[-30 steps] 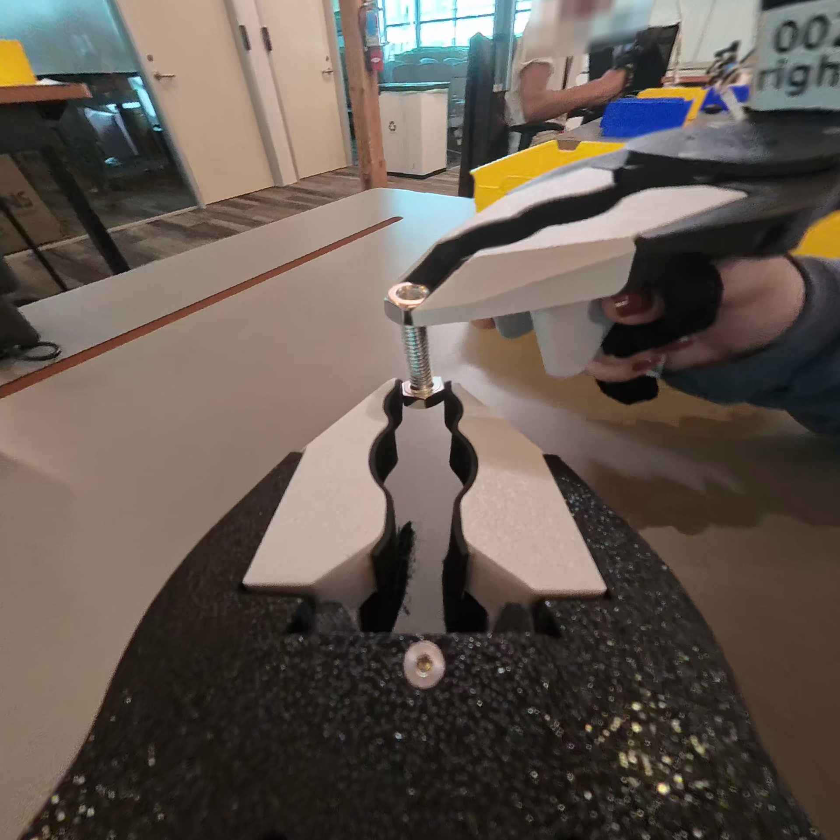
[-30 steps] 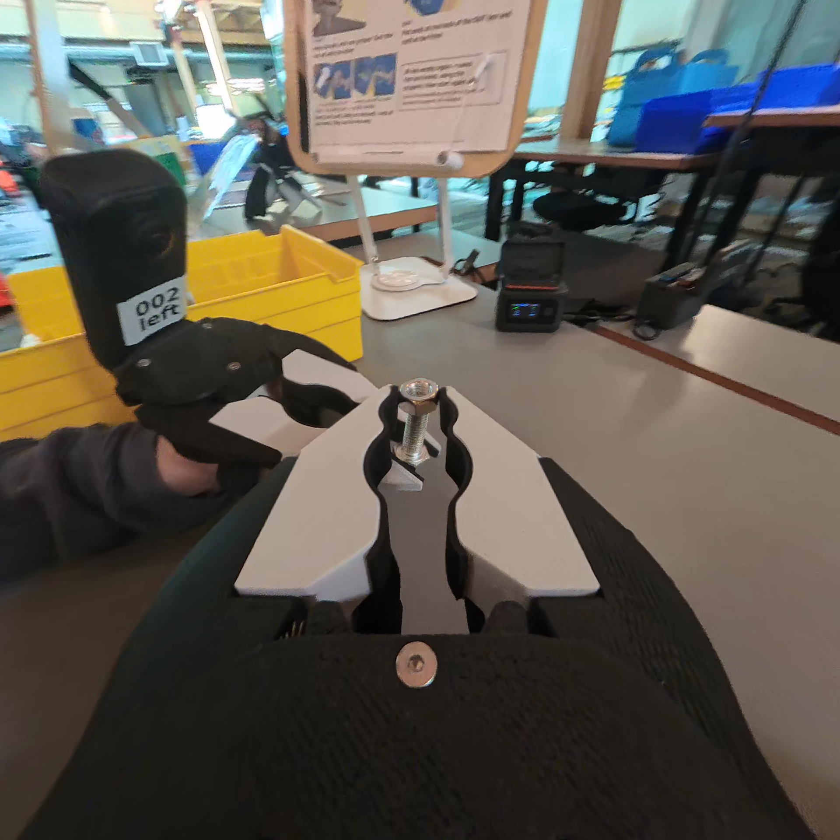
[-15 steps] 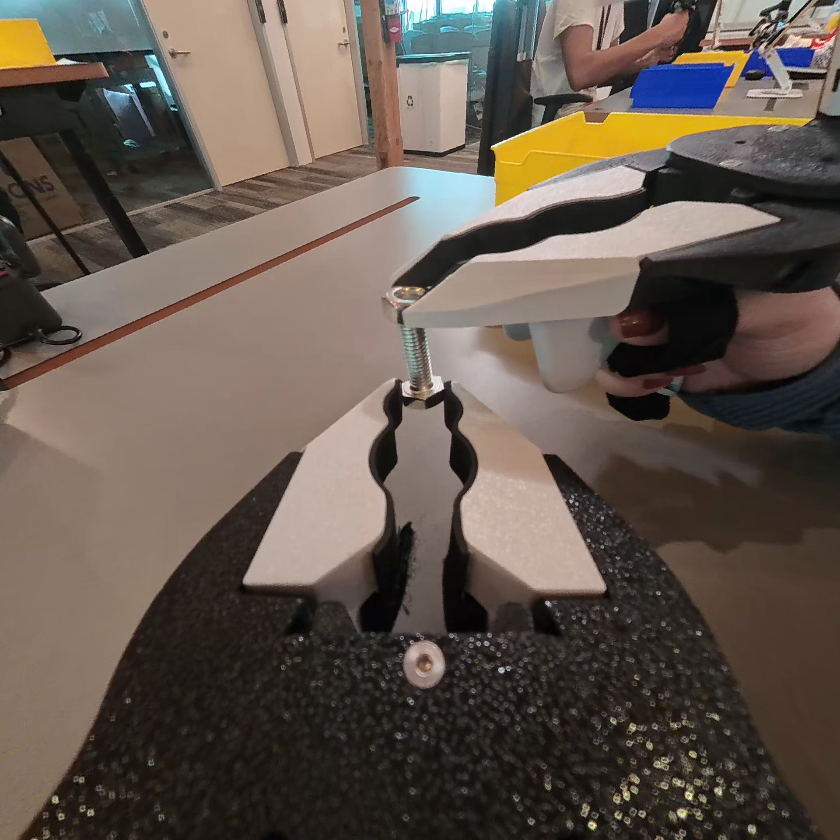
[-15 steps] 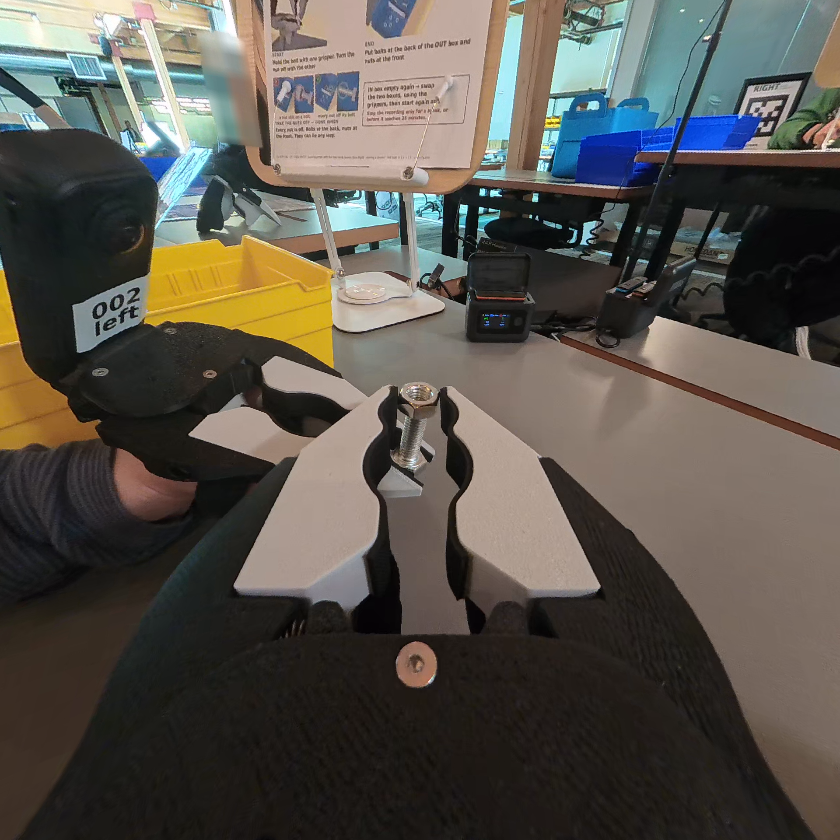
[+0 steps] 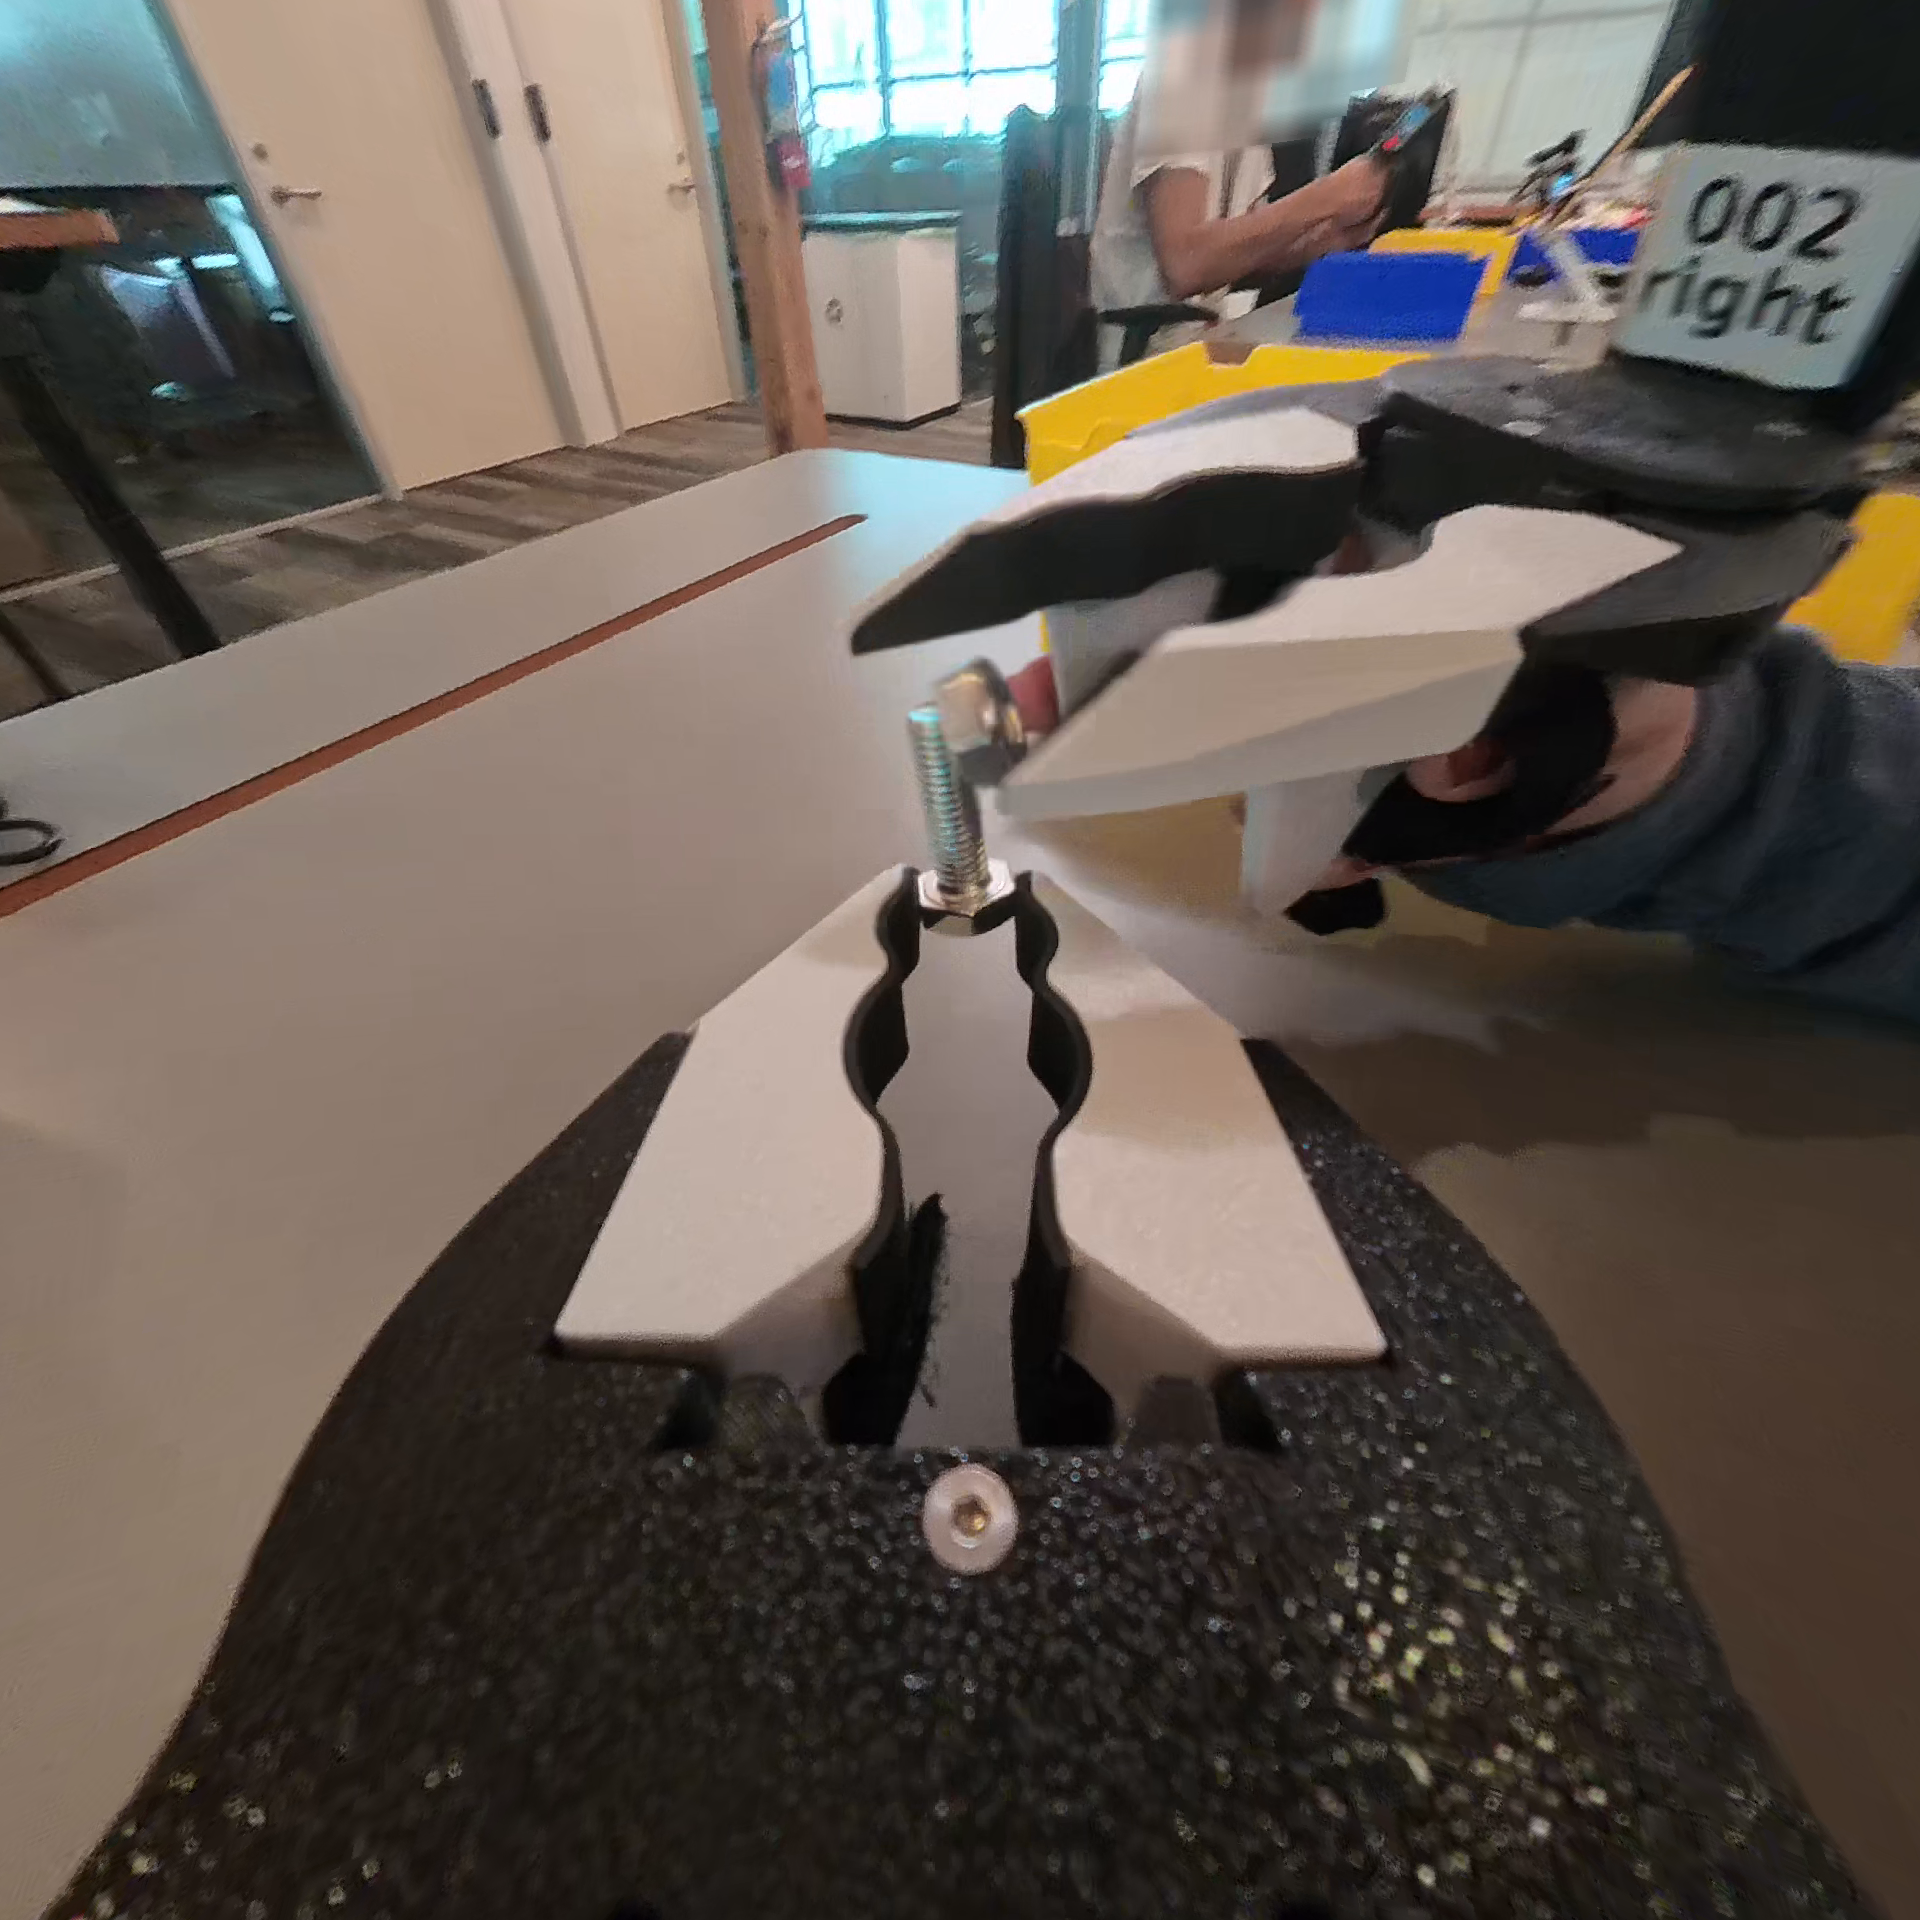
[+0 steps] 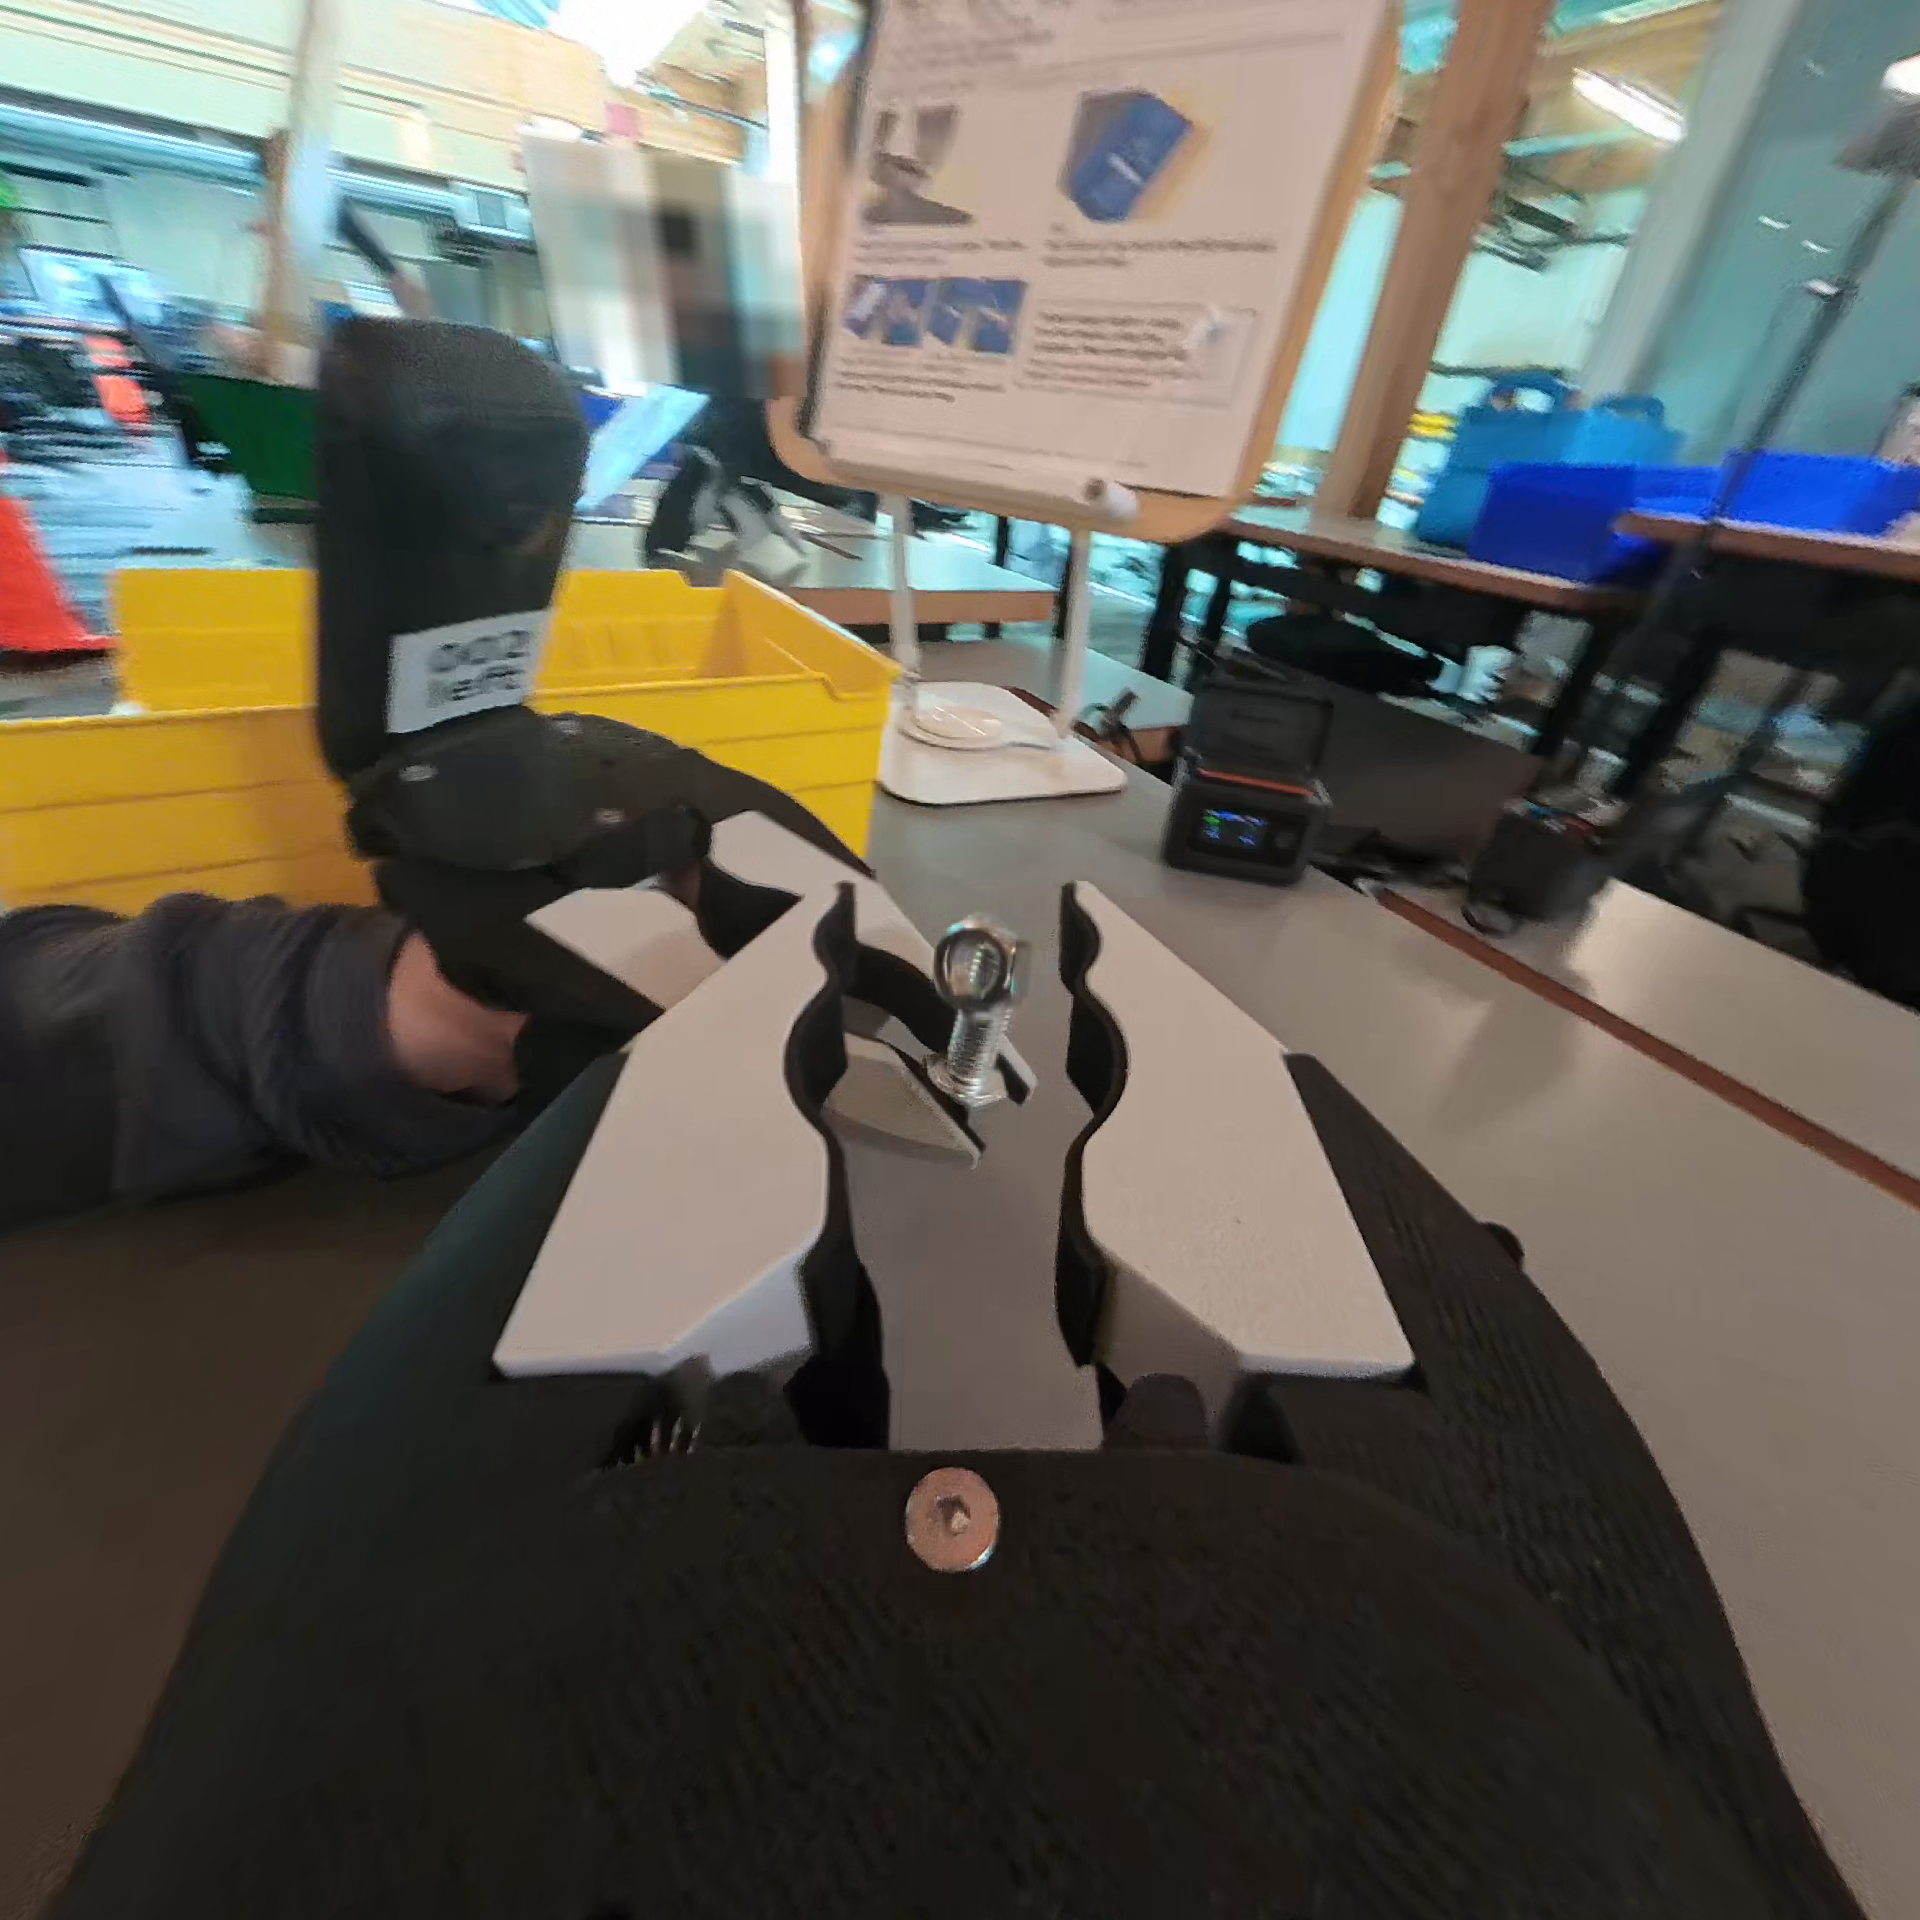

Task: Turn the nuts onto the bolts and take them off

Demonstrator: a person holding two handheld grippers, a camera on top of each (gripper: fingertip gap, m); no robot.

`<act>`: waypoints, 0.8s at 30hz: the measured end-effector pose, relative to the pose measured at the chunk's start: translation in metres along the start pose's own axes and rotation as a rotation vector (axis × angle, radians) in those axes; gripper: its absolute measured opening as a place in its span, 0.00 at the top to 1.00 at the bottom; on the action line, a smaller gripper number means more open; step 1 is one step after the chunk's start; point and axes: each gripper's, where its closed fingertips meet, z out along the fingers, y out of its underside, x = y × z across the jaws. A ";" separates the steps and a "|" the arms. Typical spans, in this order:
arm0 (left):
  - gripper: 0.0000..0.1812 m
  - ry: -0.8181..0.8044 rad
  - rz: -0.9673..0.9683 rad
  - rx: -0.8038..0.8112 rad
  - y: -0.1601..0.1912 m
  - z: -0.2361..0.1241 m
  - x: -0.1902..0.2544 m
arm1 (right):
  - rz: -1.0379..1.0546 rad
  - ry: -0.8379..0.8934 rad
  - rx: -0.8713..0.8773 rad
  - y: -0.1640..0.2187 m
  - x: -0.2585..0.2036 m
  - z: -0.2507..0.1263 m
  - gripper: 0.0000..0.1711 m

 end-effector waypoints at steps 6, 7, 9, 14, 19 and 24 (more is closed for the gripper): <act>0.91 0.109 -0.014 0.013 -0.002 -0.003 0.013 | 0.019 -0.162 0.021 -0.005 -0.006 -0.016 0.71; 0.91 0.093 -0.018 0.007 -0.001 -0.003 0.010 | 0.014 -0.147 0.007 -0.002 -0.001 -0.017 0.72; 0.91 0.043 -0.025 -0.006 0.002 -0.002 0.002 | 0.020 -0.090 0.003 0.003 0.012 -0.017 0.74; 0.91 -0.049 -0.017 -0.001 0.002 -0.004 -0.011 | 0.139 0.095 -0.039 0.032 0.046 -0.008 0.82; 0.91 -0.087 0.003 0.025 -0.002 -0.006 -0.015 | 0.243 0.103 -0.060 0.037 0.054 -0.006 0.82; 0.91 -0.144 0.045 0.025 -0.002 -0.007 -0.020 | 0.069 0.401 0.062 0.016 0.096 -0.037 0.85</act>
